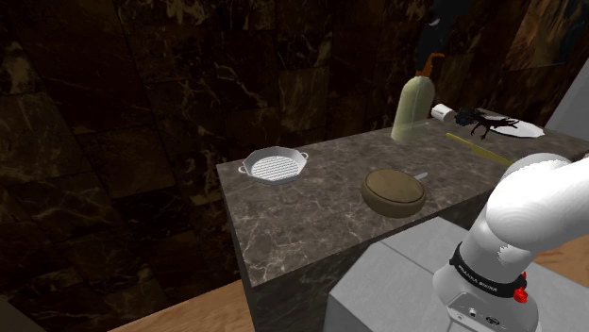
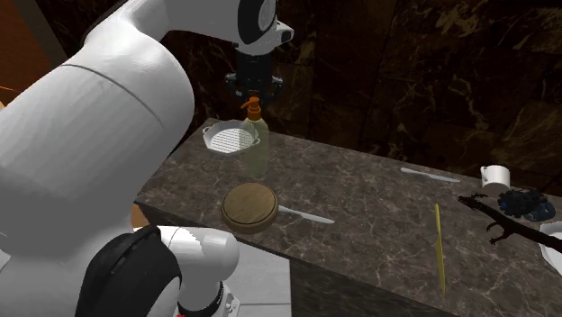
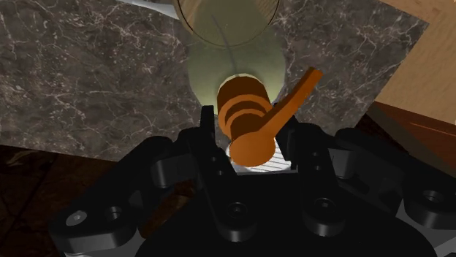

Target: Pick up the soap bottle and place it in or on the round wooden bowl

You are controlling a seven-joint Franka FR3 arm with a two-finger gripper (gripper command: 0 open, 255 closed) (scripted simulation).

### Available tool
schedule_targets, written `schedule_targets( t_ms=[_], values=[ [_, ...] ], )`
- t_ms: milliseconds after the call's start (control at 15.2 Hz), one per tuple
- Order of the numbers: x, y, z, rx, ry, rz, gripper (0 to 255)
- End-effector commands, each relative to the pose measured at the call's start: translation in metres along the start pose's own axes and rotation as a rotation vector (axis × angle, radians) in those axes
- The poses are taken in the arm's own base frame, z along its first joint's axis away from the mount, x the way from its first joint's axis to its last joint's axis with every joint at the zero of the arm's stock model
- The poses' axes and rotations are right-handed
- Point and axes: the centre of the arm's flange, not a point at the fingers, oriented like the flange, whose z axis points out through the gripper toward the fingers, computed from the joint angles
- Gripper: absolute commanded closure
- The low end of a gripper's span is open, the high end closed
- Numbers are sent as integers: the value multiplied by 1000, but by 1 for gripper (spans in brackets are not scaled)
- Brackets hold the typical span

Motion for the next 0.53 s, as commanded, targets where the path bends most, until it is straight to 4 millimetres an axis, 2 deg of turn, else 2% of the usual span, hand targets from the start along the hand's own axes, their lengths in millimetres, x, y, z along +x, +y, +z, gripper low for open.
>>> schedule_targets(
  t_ms=[0,132,462],
  values=[
    [-12,-20,-10,-1,0,1,255],
    [-22,-41,-18,-1,0,1,255],
    [-26,-39,8,-1,0,1,255]
  ],
)
